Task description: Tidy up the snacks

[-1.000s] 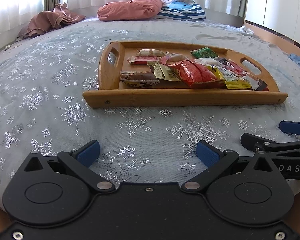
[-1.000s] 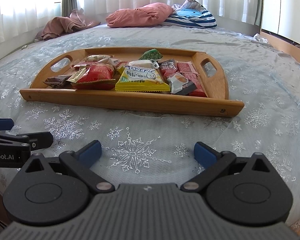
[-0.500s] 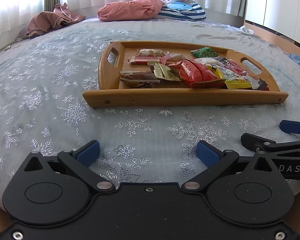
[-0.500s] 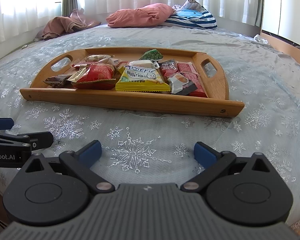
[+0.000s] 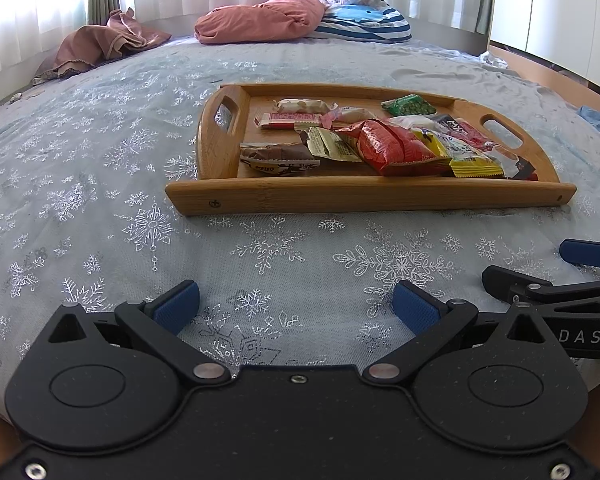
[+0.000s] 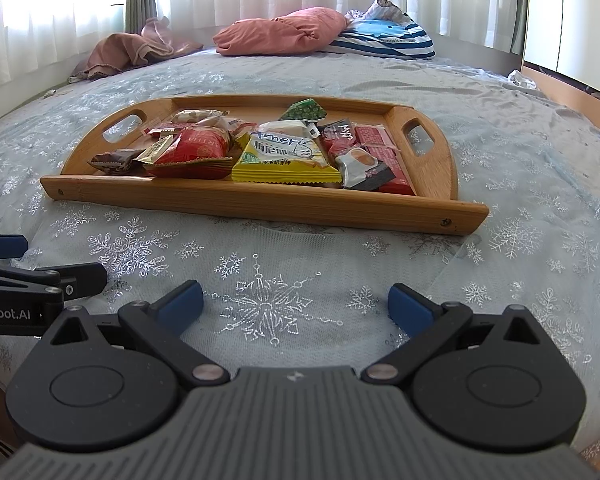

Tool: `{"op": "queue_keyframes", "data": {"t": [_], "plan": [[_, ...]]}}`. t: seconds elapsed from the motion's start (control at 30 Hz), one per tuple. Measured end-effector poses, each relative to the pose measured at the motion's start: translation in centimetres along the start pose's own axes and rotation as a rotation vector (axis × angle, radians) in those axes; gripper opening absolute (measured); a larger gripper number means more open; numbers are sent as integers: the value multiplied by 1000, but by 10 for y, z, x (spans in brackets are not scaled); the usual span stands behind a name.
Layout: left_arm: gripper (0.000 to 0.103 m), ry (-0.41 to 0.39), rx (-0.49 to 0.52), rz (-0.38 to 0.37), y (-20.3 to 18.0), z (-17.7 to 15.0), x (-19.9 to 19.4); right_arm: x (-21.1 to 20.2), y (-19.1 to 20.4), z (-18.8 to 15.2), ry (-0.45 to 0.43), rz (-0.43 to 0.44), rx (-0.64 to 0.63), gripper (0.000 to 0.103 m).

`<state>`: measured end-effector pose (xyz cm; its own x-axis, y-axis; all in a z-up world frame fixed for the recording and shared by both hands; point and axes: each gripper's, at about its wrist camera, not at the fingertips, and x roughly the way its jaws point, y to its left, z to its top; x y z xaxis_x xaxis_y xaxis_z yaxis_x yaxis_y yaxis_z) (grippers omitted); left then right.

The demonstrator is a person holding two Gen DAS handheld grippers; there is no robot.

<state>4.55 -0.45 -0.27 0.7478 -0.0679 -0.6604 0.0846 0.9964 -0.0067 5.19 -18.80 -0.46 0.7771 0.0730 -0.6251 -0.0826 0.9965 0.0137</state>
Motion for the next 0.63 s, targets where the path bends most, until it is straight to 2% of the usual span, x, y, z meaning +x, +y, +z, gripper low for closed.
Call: {"op": "queue_keyframes", "data": {"t": [0.63], "plan": [[103, -6, 6, 1, -1, 0, -1, 0, 1, 0, 0, -1, 0, 103]]}}
